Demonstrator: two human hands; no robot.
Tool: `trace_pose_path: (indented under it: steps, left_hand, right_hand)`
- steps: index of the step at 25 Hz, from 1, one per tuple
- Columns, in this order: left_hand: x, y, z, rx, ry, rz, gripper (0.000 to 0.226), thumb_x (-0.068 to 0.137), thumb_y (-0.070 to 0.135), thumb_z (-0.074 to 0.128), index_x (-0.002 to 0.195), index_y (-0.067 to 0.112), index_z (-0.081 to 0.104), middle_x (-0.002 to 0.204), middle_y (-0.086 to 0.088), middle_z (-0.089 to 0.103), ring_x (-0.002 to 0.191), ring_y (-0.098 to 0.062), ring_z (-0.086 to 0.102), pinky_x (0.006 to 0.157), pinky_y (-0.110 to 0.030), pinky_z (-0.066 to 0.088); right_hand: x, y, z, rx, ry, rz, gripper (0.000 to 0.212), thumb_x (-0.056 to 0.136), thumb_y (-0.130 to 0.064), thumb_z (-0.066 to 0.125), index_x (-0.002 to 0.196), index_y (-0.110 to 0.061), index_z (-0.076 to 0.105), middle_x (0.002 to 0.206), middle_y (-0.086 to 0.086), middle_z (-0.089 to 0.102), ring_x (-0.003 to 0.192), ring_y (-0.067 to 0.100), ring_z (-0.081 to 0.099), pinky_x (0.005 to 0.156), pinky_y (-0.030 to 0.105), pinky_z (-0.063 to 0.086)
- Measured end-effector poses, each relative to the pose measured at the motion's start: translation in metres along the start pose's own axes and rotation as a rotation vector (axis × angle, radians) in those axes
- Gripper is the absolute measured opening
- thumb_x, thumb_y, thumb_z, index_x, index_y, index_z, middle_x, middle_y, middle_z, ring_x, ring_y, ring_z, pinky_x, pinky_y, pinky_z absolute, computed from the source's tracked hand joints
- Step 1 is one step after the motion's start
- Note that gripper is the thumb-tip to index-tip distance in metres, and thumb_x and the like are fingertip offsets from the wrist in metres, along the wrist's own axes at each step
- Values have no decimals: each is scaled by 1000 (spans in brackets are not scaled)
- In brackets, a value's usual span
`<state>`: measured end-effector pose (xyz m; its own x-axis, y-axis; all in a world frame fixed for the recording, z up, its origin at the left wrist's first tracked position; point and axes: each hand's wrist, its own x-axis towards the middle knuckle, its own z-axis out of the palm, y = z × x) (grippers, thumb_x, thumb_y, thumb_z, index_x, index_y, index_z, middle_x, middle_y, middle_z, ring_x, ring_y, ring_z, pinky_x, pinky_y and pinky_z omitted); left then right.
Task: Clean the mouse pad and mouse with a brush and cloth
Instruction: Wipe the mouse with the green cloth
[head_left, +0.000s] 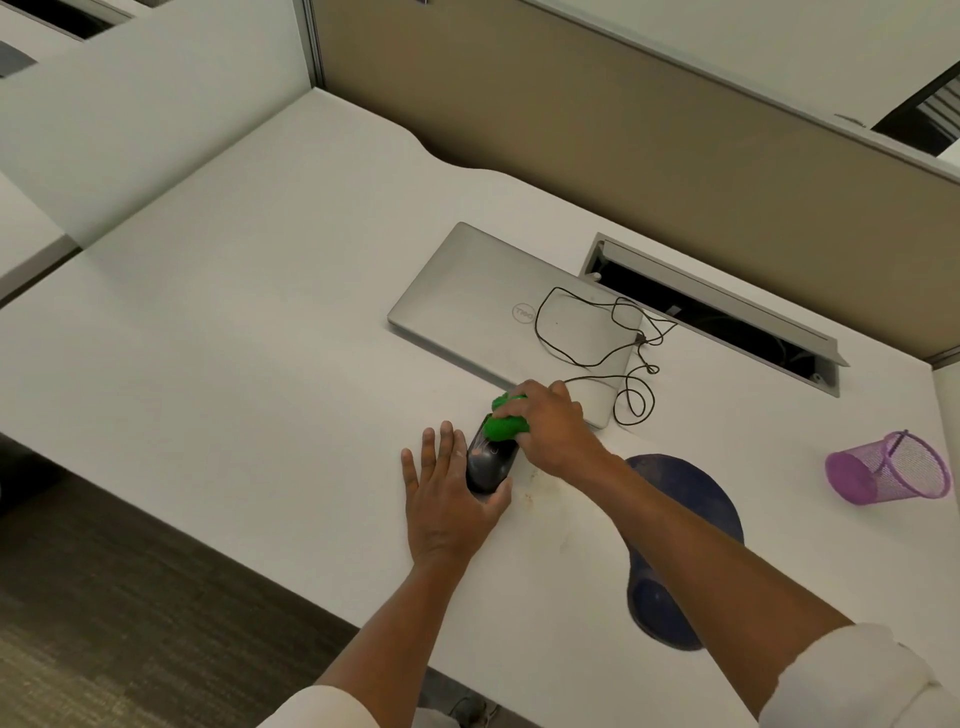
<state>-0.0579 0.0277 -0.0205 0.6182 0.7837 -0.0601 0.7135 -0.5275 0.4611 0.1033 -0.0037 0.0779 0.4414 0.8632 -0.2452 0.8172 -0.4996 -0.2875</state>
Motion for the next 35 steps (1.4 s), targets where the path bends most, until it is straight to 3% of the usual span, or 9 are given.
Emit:
trace_pose_path:
  steps: [4, 10, 17, 19, 23, 26, 29, 32, 35]
  left_hand:
    - [2, -1, 0, 11, -17, -7, 97, 88, 80, 33, 161, 18, 23, 171, -1, 11, 158, -20, -3, 127, -47, -7]
    - [1, -1, -1, 5, -10, 3, 96, 87, 79, 32, 161, 17, 26, 170, -1, 15, 158, -19, -1, 127, -46, -9]
    - [0, 0, -1, -2, 19, 11, 96, 85, 78, 34, 157, 15, 36, 168, -2, 24, 158, -21, 9, 127, -48, -5]
    - [1, -1, -1, -20, 30, 10, 96, 84, 78, 35, 156, 14, 37, 168, -2, 24, 158, -21, 10, 127, -48, -5]
    - [1, -2, -4, 19, -22, 17, 99, 84, 80, 24, 161, 17, 25, 171, -1, 13, 158, -20, -2, 126, -46, -13]
    - [1, -2, -4, -3, -16, 14, 99, 84, 79, 27, 160, 17, 27, 170, -1, 16, 158, -19, 0, 126, -46, -11]
    - [1, -2, -4, -11, -18, 19, 98, 84, 79, 28, 161, 18, 26, 170, -1, 17, 158, -19, 1, 126, -46, -10]
    - [0, -3, -4, -12, -10, 15, 97, 86, 79, 29, 160, 17, 26, 170, -1, 16, 158, -19, 0, 127, -47, -9]
    - [1, -4, -4, 0, -16, 18, 97, 86, 80, 28, 161, 18, 24, 170, 0, 14, 158, -19, -2, 127, -47, -9]
  right_hand:
    - [16, 8, -13, 144, 136, 91, 47, 84, -11, 65, 125, -33, 63, 126, -4, 53, 112, 24, 40, 89, 35, 37]
    - [18, -17, 17, 2, 66, 55, 43, 87, -12, 60, 126, -32, 62, 132, -4, 52, 113, 26, 41, 93, 39, 37]
    - [-29, -6, 24, 239, 83, -58, 41, 79, -20, 58, 116, -37, 65, 118, -11, 62, 109, 21, 52, 95, 39, 41]
    - [-26, 5, 13, 297, 164, 7, 45, 75, -17, 65, 117, -33, 65, 114, -5, 65, 106, 23, 56, 96, 40, 43]
    - [-4, 0, -4, 245, 365, 209, 49, 76, -19, 71, 120, -26, 50, 118, 0, 56, 103, 27, 46, 83, 40, 44]
    - [5, -17, 11, 115, 211, 185, 47, 78, -28, 71, 120, -23, 51, 123, 2, 53, 111, 30, 44, 87, 42, 39]
    - [1, -12, 23, 130, 105, 201, 44, 84, -48, 61, 126, -34, 56, 137, -6, 51, 130, 29, 36, 104, 49, 32]
    - [2, 0, 14, 322, 23, 140, 41, 93, -40, 56, 133, -31, 60, 152, 1, 43, 142, 23, 35, 118, 38, 21]
    - [-1, -1, 5, 418, -100, 141, 42, 96, -30, 60, 137, -31, 57, 164, 1, 17, 148, 20, 21, 118, 31, 17]
